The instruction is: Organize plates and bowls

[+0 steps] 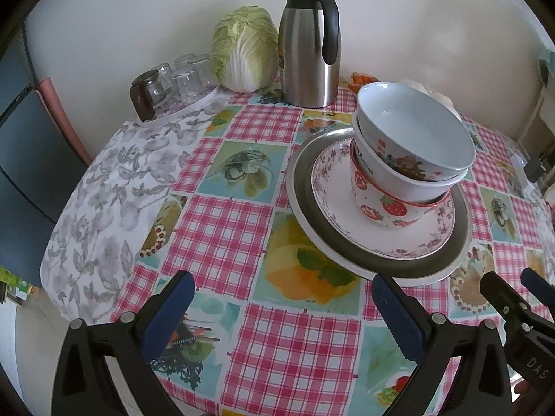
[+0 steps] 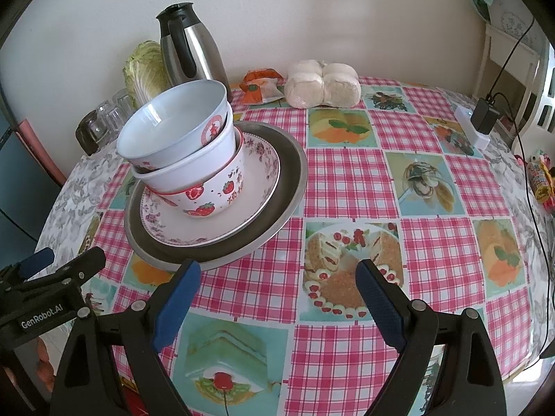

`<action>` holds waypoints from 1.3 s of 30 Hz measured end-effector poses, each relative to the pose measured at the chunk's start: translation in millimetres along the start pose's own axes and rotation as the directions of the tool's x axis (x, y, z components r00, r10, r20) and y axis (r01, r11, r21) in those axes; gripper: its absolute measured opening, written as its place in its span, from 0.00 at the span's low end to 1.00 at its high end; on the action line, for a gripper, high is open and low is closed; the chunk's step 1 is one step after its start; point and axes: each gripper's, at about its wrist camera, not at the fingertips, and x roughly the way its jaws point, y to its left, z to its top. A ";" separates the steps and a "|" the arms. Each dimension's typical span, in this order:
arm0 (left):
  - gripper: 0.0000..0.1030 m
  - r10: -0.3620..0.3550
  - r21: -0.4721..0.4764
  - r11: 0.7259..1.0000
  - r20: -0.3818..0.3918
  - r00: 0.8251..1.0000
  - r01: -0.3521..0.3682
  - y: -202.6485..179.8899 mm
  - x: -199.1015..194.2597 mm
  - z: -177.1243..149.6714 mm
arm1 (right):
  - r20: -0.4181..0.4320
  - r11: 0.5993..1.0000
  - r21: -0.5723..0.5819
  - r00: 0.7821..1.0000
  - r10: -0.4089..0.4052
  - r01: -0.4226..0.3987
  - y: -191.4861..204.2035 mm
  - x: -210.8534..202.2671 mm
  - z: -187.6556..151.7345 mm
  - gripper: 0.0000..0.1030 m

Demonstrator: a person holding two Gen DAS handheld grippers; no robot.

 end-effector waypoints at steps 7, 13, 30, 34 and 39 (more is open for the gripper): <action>1.00 -0.001 0.006 1.000 -0.001 1.000 0.001 -1.5 0.1 0.4 | -0.007 1.000 -0.001 1.000 -0.007 0.007 -0.1 1.2 -0.6 0.89; 1.00 -0.001 0.005 1.000 -0.001 1.000 0.001 -0.7 -0.1 1.2 | -0.008 1.000 -0.001 1.000 -0.008 0.008 -0.5 1.1 -0.5 0.89; 1.00 -0.006 0.008 1.000 -0.006 1.000 0.006 -1.8 2.7 0.3 | -0.017 1.000 -0.006 1.000 -0.011 0.011 -1.3 4.0 -2.0 0.89; 1.00 -0.006 0.007 1.000 -0.007 1.000 0.006 -1.6 2.8 0.3 | -0.018 1.000 -0.006 1.000 -0.012 0.012 -1.3 4.6 -1.6 0.89; 1.00 -0.006 0.007 1.000 -0.006 1.000 0.006 -1.4 2.9 0.3 | -0.018 1.000 -0.006 1.000 -0.012 0.012 -1.2 4.8 -1.3 0.89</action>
